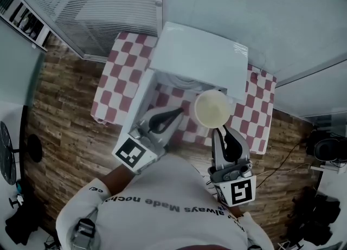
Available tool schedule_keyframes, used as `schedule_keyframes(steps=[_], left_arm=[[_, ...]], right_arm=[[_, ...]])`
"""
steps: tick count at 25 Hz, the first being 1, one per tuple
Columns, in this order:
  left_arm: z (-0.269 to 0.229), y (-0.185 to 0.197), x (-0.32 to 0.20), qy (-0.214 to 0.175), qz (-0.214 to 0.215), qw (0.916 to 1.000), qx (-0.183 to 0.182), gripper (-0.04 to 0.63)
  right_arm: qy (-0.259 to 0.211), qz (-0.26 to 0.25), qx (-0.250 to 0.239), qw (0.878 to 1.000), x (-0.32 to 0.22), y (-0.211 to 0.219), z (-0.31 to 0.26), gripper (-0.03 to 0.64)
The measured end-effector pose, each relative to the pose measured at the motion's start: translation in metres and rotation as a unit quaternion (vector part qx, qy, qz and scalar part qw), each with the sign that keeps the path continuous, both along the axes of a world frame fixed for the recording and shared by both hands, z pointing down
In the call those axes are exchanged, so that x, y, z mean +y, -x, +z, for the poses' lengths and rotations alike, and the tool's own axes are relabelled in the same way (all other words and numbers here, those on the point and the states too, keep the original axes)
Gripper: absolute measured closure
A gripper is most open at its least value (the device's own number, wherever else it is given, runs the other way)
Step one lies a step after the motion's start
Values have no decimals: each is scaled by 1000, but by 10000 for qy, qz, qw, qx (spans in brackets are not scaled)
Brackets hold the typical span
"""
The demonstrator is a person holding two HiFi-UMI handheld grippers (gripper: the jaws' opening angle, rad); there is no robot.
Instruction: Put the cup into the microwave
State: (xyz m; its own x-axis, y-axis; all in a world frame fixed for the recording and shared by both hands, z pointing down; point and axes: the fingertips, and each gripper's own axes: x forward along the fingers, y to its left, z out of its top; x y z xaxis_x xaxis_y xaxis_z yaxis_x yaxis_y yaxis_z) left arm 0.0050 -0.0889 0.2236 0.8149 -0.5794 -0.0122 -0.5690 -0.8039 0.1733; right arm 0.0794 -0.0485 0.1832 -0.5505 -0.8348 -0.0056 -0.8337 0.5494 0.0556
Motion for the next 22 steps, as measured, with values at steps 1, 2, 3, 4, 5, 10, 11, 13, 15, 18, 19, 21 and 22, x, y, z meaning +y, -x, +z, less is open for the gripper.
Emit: schedule_keyframes(steps=[1,2,3,4,5,10,11,13,15,18,19,21,22], left_arm=[[-2,2,-8,-30,26,10000,33,591],[-3,5,-15,-82,50,9999,54,591],[-3,7,-22,-122,74,9999,61,591],[-2,9,-28,-127,98,9999,49,591],[1,11,-34,-109,121,9999,18,591],[4,17,-50,-36,184,9998,30,591],[4,17,-51,-20,202,9998,40,591],[4,18,-52,-19,229,9997,65,591],[6,20,-53,-13,237,9997,42,591],[7,21,-58,-69,214,9997,15,591],[7,21,-59,-72,200,9998,8,591],[6,20,-61,-48,157,9999,12,591],[5,18,-62,-43,134,9999,16,591]], right_arm=[[-12,27,-13,10000,-7,3,-1,578],[-23,53,-17,10000,-13,5,-2,578],[-41,77,-16,10000,-19,7,-3,578],[-57,95,-12,9999,-24,10,-3,578],[-56,106,-6,9999,-29,12,-2,578],[-39,139,-18,9999,-46,19,1,578],[-35,143,-19,9999,-48,21,2,578],[-30,152,-19,9999,-51,23,3,578],[-20,162,-28,9999,-55,24,5,578],[-7,155,-37,9999,-60,24,6,578],[-9,145,-35,9999,-61,23,7,578],[6,109,-17,9999,-63,20,9,578],[8,91,-15,10000,-63,18,10,578]])
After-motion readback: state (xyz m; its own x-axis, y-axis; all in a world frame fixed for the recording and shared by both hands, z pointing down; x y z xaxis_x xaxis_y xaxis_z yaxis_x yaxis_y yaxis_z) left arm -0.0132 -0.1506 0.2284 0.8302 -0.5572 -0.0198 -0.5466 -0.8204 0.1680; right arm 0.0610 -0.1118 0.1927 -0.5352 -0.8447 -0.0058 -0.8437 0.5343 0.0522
